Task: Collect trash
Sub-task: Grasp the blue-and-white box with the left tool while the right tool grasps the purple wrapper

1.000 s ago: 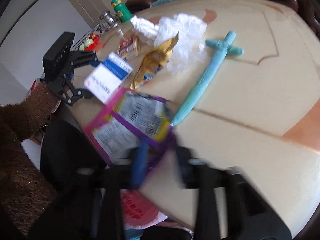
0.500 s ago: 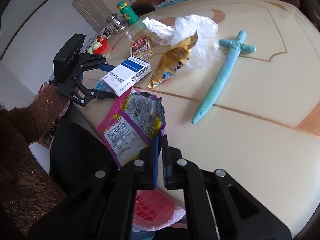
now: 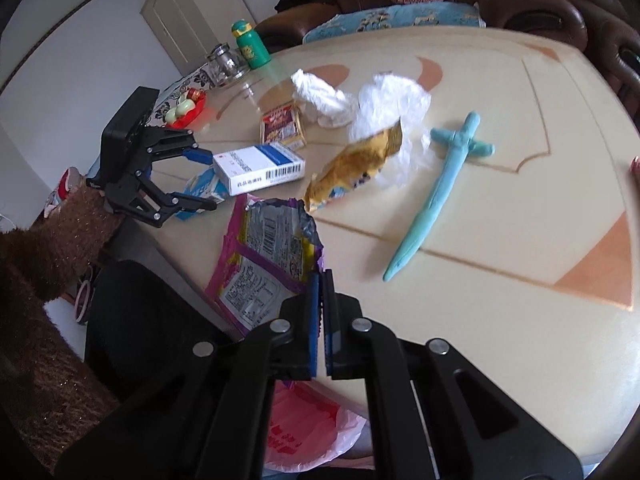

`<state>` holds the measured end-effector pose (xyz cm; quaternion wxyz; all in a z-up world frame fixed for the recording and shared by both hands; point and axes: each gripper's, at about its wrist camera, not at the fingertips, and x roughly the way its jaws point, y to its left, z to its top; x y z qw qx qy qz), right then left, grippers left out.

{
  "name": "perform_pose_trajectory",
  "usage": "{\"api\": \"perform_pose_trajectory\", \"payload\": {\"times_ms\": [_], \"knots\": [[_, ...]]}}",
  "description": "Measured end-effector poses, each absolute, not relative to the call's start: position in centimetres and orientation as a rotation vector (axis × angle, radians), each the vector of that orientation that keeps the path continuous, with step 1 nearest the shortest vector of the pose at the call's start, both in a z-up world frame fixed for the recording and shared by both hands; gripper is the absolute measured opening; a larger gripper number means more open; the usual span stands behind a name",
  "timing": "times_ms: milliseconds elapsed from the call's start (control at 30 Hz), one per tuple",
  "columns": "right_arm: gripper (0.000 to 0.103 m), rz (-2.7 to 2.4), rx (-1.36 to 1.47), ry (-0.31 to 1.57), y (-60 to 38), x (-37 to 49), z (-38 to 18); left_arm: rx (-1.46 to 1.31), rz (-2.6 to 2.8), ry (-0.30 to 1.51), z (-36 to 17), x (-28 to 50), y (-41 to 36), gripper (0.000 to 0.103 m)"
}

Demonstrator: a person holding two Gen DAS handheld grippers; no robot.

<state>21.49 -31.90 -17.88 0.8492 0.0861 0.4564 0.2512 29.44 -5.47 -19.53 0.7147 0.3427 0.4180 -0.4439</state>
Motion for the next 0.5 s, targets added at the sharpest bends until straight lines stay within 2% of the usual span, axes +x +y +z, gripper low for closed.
{"api": "perform_pose_trajectory", "payload": {"times_ms": [500], "knots": [[0.004, 0.536, 0.102, 0.886, -29.9, 22.0, -13.9, 0.716, -0.926, 0.854, -15.6, 29.5, -3.3, 0.062]]}}
